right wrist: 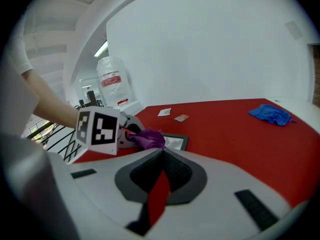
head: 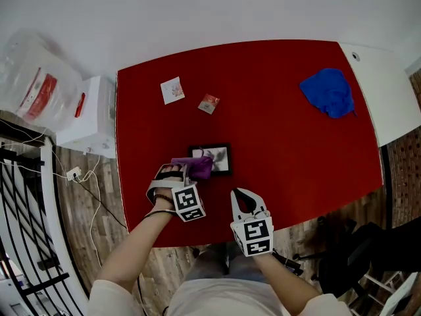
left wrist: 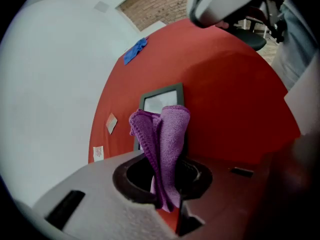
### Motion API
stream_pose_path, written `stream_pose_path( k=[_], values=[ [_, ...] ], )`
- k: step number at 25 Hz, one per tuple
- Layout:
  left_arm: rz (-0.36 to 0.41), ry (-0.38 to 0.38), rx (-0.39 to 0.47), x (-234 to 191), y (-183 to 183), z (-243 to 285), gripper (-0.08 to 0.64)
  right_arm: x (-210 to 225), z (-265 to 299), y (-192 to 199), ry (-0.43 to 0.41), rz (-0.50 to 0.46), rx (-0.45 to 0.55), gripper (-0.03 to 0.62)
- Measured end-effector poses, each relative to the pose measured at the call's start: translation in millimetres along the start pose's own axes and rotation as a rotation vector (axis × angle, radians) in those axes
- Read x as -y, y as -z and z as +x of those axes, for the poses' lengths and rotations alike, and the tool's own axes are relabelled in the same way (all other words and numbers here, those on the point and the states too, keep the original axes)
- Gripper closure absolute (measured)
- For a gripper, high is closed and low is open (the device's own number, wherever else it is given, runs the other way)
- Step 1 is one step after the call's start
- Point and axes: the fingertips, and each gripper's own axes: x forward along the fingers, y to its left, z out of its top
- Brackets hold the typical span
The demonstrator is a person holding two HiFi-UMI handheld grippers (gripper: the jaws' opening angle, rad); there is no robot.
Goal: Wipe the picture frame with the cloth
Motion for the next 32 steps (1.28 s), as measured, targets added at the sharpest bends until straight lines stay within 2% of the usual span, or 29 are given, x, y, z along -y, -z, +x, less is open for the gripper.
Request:
stream_pose_path(
  k=[5, 8, 10, 12, 15, 19, 24, 32],
  values=[
    [0.046, 0.016, 0.013, 33, 0, -20, 0.499, -4, 1, 1, -0.008, -0.001, 0.000, 0.588],
    [0.045, 0.008, 0.017, 32, -1, -24, 0.499, -5, 0, 2, -0.009, -0.002, -0.002, 0.588],
    [0.008, -0.003, 0.031, 18, -5, -22, 0.499, -5, -2, 2, -0.008, -0.005, -0.002, 0.588],
    [-0.064, -0.010, 0.047, -4, -12, -15, 0.499, -3, -5, 3, -0.003, -0.003, -0.001, 0.588],
    [-0.139, -0.037, 0.019, -37, -15, 4, 0.499, 0, -11, 5, 0.005, 0.000, -0.002, 0.588],
    [-0.099, -0.072, -0.062, -60, -13, 26, 0.499, 6, -17, 13, 0.015, 0.006, -0.011, 0.588],
    [-0.056, -0.071, -0.078, -58, -17, 34, 0.499, 13, -20, 22, 0.027, 0.022, -0.023, 0.588],
    [0.010, -0.013, -0.056, -10, -27, 8, 0.499, 16, -14, 15, 0.019, 0.024, -0.010, 0.588]
  ],
)
